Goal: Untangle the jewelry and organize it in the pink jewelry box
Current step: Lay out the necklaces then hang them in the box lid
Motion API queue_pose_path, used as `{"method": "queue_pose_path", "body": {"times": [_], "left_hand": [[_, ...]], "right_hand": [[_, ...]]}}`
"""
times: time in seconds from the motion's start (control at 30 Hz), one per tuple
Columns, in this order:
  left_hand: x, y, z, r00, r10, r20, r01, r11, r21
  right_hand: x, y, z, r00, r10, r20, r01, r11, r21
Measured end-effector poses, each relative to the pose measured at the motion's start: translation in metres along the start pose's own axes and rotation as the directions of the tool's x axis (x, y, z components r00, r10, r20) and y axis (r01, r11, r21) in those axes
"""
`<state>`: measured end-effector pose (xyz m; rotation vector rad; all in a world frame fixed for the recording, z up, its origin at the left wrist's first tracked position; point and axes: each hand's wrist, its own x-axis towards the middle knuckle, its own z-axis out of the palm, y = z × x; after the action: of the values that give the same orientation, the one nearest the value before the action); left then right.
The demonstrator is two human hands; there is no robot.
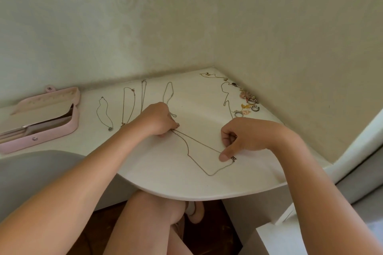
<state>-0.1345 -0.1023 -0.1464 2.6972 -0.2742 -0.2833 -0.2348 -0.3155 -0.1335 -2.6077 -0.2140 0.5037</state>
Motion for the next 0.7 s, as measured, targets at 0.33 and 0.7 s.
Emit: {"method": "queue_pose_path", "body": {"times": [0.33, 0.7], "left_hand": [[0.053, 0.016, -0.011, 0.971, 0.114, -0.212, -0.146, 0.979, -0.142], [0.141, 0.034, -0.012, 0.956, 0.086, -0.281, -0.134, 0.978, -0.159]], "right_hand": [[-0.003, -0.006, -0.003, 0.999, -0.001, 0.04, 0.006, 0.993, -0.116], [0.053, -0.031, -0.017, 0.991, 0.078, 0.107, -0.036, 0.936, -0.351]]}}
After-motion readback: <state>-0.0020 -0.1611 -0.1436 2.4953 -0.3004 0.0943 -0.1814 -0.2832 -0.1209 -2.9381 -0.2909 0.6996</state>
